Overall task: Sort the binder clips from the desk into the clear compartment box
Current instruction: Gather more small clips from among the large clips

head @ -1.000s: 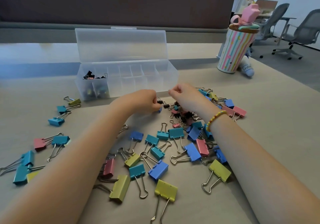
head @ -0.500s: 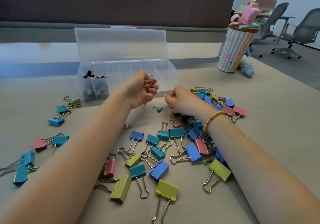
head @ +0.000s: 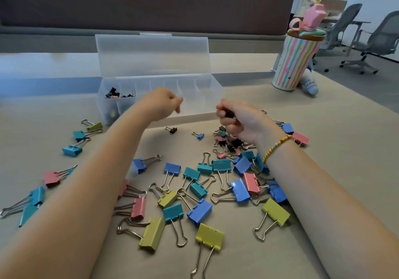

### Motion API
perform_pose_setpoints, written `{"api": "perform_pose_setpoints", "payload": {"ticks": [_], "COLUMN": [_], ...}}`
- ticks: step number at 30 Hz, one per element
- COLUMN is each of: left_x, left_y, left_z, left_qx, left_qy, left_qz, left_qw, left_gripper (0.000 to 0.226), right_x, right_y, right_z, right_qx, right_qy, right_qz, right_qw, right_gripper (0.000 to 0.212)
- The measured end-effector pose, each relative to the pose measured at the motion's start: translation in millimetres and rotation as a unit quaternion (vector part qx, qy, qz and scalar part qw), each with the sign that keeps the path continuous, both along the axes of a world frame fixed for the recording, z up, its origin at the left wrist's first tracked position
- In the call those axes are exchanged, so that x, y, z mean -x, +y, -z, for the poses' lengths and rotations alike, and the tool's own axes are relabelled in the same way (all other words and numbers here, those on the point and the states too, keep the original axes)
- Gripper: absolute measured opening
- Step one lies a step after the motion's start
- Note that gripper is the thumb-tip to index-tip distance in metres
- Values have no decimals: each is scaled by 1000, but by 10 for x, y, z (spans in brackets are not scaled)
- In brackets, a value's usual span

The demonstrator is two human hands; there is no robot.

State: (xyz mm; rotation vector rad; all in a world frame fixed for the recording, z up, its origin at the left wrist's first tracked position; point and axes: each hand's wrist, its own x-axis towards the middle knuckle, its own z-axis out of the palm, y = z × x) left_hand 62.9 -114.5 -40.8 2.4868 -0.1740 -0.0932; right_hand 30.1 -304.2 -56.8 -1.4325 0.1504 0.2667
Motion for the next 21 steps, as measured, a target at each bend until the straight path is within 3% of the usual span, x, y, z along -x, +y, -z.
{"api": "perform_pose_setpoints", "payload": {"ticks": [2,4,8,12,18,19,21], "left_x": [14,34,41,13,-4,-5,5], "left_y": [69,106,166,142,81,65,32], "left_z": [18,24,25,96,154,167,165], "left_qx": [-160,-207,-263,-253,-270,-268,-245], "left_qy": [-34,6,39,31,29,31,34], "left_qz": [46,85,117,109,124,127,133], "left_qw": [985,975,957,961,955,955,960], "left_gripper": [23,29,35,25,24,24,26], "right_x": [56,101,167,173,161,161,132], "right_y": [69,164,318,386,408,394,347], "right_z": [-43,-58,-4,66,98,90,53], "right_qx": [224,426,561,640,676,662,585], "right_qy": [-45,-107,-122,-155,-182,-188,-181], "right_qz": [-27,-69,-144,-150,-133,-127,-108], "right_qw": [973,896,806,737,701,714,783], "right_gripper": [17,22,38,33,25,26,24]}}
